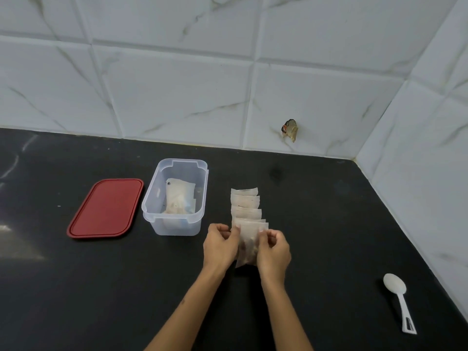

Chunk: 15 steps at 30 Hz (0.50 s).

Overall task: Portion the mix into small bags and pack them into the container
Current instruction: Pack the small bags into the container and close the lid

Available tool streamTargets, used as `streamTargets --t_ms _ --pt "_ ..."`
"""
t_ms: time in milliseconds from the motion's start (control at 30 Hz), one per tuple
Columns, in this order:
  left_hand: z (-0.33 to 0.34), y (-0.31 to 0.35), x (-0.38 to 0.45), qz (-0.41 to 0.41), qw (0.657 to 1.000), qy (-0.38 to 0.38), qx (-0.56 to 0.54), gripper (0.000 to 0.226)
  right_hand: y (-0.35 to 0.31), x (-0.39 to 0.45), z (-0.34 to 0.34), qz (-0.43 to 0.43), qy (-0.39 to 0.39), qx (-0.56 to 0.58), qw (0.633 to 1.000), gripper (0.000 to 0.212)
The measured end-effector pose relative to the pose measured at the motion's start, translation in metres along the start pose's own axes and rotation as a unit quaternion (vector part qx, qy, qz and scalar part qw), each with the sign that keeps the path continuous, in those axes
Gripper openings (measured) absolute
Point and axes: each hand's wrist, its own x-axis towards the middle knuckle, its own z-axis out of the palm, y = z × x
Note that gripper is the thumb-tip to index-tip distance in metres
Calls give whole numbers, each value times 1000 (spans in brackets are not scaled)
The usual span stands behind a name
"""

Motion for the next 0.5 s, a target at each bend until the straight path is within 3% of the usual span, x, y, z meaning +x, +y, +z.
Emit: streamTargets --t_ms 200,333,500 --pt "4 -3 -8 23 998 -8 52 15 3 -10 12 -6 60 24 998 5" --pt "-4 7 -12 92 995 13 33 10 -19 -13 10 -42 82 41 995 11" --pt "-37 46 -7 220 973 67 17 15 -74 -21 19 -141 10 15 990 9"
